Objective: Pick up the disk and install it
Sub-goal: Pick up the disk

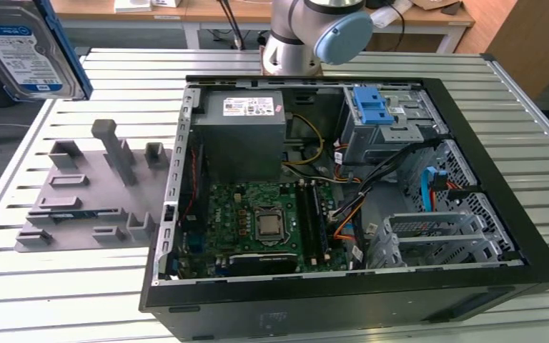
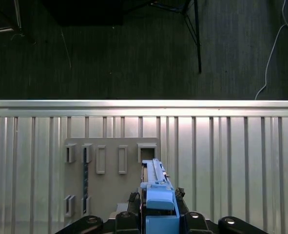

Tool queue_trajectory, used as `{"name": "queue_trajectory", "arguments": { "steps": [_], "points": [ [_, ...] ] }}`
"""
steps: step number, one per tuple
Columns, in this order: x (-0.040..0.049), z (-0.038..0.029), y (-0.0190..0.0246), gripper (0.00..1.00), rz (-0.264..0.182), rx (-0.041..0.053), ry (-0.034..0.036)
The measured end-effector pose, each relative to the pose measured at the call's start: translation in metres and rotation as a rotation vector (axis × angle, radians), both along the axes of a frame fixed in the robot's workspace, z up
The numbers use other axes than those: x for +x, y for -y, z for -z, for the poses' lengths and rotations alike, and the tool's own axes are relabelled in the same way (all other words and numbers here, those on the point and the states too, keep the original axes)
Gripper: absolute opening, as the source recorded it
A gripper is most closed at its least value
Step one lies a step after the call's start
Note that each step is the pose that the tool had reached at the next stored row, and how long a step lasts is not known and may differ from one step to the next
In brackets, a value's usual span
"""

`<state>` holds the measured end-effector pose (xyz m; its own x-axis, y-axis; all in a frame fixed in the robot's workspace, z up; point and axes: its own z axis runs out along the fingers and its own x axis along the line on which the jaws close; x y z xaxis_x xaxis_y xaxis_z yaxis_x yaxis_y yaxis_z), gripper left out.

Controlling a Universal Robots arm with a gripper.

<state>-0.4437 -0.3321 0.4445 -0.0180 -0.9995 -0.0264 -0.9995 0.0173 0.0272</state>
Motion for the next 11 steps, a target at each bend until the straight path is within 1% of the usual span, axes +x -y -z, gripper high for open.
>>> {"name": "queue_trajectory", "arguments": {
  "steps": [11],
  "points": [
    [0.0, -0.01, 0.0, 0.36, 0.0, 0.0, 0.0]
  ]
}}
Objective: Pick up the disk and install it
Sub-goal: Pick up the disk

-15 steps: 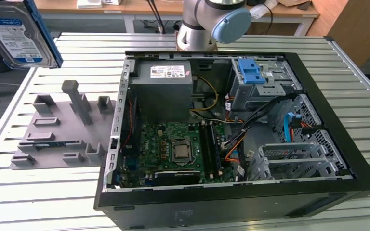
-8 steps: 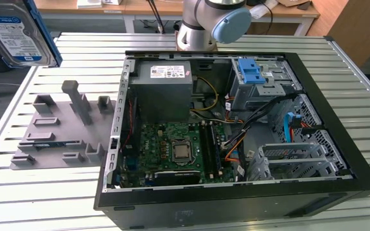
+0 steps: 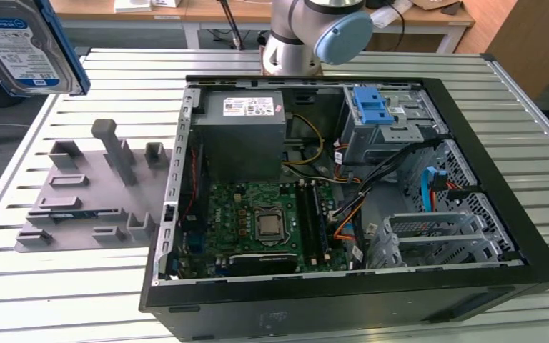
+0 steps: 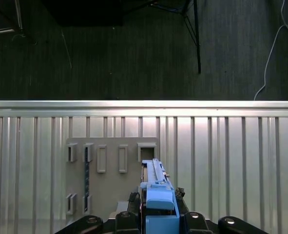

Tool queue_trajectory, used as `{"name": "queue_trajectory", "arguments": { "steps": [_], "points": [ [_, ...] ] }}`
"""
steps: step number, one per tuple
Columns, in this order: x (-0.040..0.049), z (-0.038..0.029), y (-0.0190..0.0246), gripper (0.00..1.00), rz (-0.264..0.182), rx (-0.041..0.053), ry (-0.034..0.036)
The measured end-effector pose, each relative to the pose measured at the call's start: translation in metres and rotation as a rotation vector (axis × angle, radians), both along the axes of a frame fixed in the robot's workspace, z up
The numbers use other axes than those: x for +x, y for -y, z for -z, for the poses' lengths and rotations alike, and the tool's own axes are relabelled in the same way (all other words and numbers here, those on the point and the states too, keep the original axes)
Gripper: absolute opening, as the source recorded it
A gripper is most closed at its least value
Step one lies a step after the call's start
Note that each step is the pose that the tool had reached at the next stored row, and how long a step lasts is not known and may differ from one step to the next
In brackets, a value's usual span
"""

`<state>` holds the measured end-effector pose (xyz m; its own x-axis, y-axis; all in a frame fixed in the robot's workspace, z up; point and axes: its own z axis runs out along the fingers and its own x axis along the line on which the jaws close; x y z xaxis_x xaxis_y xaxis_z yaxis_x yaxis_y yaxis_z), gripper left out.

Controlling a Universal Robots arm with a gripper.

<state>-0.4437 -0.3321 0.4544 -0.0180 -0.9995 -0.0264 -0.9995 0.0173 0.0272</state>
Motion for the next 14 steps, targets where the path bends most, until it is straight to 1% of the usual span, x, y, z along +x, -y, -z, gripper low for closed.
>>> {"name": "queue_trajectory", "arguments": {
  "steps": [9, 14],
  "points": [
    [0.0, -0.0073, 0.0, 0.36, 0.0, 0.0, 0.0],
    [0.0, -0.0094, 0.0, 0.36, 0.0, 0.0001, 0.0002]
  ]
}}
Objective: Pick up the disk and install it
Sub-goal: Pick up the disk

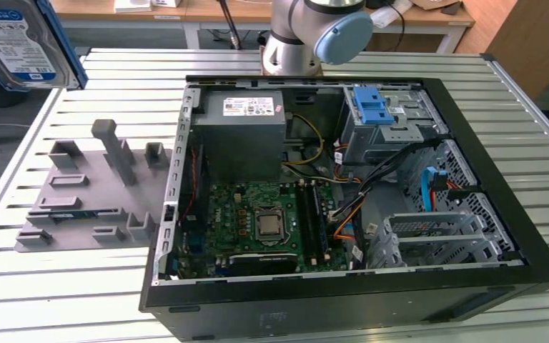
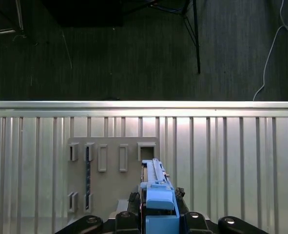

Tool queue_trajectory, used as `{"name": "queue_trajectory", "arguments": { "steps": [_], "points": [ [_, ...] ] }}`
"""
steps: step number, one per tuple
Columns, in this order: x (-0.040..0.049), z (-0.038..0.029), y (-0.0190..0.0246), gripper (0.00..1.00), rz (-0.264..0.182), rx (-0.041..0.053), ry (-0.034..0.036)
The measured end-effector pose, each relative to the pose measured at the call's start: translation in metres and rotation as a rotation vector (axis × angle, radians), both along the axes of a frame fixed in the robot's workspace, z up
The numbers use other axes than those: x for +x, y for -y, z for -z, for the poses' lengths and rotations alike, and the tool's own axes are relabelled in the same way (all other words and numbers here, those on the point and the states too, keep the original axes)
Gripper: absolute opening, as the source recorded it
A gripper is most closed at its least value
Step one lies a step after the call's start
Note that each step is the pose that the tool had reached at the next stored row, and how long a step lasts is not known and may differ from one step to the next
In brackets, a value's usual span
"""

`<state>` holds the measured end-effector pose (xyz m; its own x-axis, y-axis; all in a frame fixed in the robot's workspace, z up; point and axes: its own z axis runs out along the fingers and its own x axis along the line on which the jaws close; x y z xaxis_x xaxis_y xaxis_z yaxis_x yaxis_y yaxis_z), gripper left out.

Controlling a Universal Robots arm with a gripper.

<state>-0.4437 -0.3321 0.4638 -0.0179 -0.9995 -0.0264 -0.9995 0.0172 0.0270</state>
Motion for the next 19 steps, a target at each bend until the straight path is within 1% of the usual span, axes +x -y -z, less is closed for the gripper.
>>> {"name": "queue_trajectory", "arguments": {
  "steps": [10, 19],
  "points": [
    [0.0, -0.0035, 0.0, 0.36, 0.0, -0.0001, -0.0002],
    [0.0, -0.0133, -0.0001, 0.36, 0.0, 0.0, -0.0002]
  ]
}}
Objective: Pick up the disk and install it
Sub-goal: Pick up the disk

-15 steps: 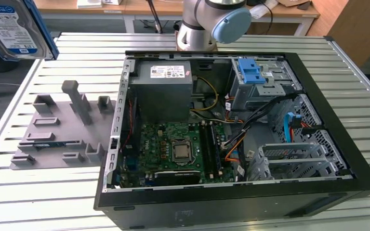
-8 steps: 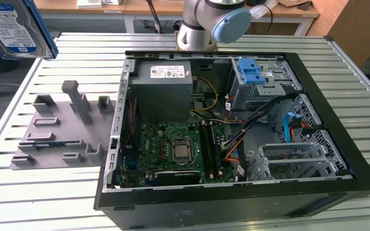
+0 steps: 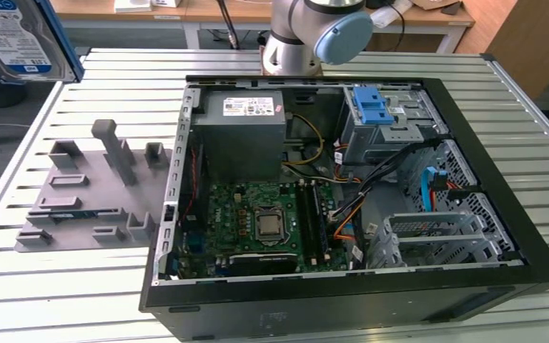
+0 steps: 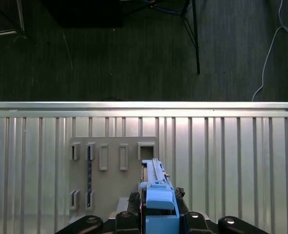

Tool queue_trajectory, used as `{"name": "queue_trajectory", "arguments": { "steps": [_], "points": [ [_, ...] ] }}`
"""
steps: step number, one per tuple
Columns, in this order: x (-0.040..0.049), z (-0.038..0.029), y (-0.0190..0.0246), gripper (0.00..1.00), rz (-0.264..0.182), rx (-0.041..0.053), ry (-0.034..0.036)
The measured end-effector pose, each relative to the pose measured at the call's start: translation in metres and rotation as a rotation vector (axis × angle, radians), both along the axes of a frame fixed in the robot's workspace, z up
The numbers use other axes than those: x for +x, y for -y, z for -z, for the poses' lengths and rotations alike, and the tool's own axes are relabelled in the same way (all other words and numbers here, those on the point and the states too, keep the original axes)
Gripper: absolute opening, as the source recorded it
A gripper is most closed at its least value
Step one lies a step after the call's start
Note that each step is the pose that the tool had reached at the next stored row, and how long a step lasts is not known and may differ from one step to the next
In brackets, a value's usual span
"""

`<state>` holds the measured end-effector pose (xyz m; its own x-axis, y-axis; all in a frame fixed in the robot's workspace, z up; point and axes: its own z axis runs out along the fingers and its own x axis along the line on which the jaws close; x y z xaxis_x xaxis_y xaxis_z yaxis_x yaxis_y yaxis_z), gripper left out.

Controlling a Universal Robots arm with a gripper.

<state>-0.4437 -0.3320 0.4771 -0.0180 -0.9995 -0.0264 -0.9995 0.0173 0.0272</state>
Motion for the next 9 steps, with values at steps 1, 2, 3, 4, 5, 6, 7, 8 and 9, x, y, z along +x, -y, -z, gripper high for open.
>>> {"name": "queue_trajectory", "arguments": {
  "steps": [1, 2, 3, 4, 5, 6, 7, 8, 9],
  "points": [
    [0.0, -0.0013, 0.0, 0.36, 0.0, 0.0, 0.0],
    [0.0, -0.0026, 0.0, 0.36, 0.0, 0.0, 0.0001],
    [0.0, -0.0037, 0.0, 0.36, 0.0, 0.0, 0.0],
    [0.0, -0.0047, 0.0, 0.36, 0.0, 0.0, 0.0001],
    [0.0, -0.0058, 0.0, 0.36, 0.0, 0.0, 0.0],
    [0.0, -0.0067, 0.0, 0.36, 0.0, 0.0, 0.0001],
    [0.0, -0.0071, 0.0, 0.36, 0.0, 0.0, 0.0],
    [0.0, -0.0071, 0.0, 0.36, 0.0, 0.0, 0.0001],
    [0.0, -0.0071, 0.0, 0.36, 0.0, 0.0001, 0.0001]
  ]
}}
